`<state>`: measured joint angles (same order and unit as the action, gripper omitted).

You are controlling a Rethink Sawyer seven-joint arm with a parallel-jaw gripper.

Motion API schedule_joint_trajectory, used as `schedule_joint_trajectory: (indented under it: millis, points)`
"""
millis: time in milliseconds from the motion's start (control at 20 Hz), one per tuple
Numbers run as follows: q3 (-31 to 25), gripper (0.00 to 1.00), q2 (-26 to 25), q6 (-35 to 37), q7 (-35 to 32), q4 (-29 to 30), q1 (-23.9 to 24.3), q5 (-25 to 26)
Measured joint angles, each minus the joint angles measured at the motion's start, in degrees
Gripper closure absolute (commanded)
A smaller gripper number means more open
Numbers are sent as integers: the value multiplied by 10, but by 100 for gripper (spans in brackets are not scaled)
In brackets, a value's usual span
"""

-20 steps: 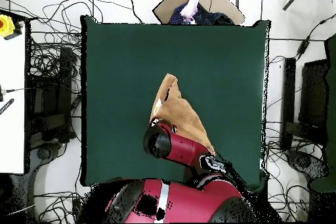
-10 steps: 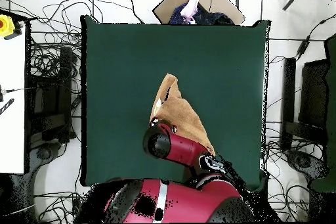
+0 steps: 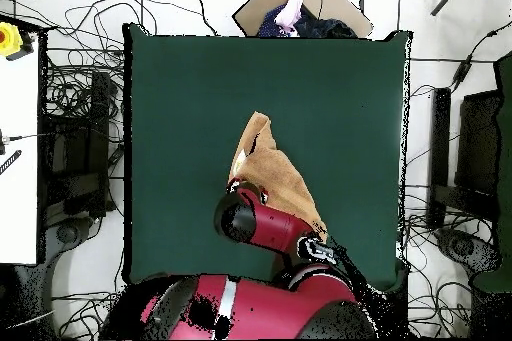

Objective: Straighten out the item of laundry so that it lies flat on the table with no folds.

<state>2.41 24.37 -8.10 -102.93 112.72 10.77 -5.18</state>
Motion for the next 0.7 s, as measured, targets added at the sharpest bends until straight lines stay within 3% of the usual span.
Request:
schedule_joint_trajectory:
  millis: [650,700]
  points:
    - [4,0,-1,0,0,-1,-6,-9]
    - [4,100,-1,0,0,-2,-6,-10]
